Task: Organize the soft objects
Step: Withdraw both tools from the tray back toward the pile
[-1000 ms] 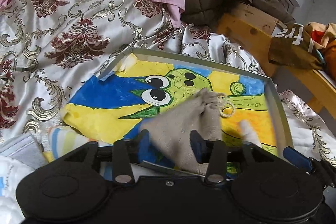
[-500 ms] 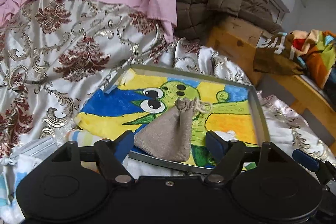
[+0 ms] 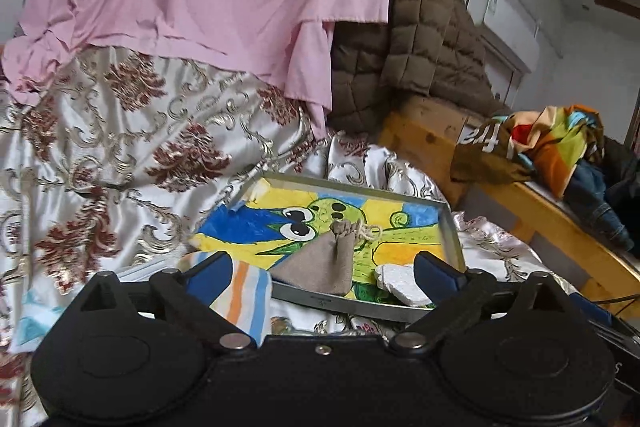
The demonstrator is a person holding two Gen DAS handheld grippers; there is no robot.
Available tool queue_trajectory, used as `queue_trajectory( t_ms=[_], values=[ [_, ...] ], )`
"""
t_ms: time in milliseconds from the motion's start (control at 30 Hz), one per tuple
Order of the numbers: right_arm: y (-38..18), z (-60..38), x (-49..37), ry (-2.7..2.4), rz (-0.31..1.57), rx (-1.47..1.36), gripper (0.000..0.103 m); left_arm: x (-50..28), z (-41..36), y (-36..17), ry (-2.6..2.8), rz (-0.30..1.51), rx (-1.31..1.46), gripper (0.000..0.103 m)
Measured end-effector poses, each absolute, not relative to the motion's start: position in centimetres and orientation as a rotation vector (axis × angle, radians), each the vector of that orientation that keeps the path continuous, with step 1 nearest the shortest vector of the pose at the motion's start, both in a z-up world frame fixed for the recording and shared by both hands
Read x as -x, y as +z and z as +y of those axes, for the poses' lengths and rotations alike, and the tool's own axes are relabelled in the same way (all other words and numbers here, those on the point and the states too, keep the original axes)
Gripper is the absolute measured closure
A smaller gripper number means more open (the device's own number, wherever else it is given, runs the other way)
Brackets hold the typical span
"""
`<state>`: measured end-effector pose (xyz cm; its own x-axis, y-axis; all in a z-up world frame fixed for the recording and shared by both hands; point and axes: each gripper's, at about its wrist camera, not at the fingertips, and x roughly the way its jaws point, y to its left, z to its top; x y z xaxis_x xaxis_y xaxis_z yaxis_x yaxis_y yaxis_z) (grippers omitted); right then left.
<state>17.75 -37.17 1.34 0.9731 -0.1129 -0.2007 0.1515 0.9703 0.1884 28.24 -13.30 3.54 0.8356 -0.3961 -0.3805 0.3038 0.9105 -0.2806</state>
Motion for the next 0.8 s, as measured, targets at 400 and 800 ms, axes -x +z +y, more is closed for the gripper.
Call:
queue_trajectory(
  t_ms=[400,800],
  values=[
    [1.0,-32.5,-9.6,-0.163,0.123,-0.197,0.0,-19.2,-8.9,4.1,-0.381,0.386,0.146,0.001],
    [-0.7,-28.7,-4.5,-0.157,0.18,-0.187,0.0,-13.5,-6.2,3.7,-0.401,0.367,0.073,0.001]
  ],
)
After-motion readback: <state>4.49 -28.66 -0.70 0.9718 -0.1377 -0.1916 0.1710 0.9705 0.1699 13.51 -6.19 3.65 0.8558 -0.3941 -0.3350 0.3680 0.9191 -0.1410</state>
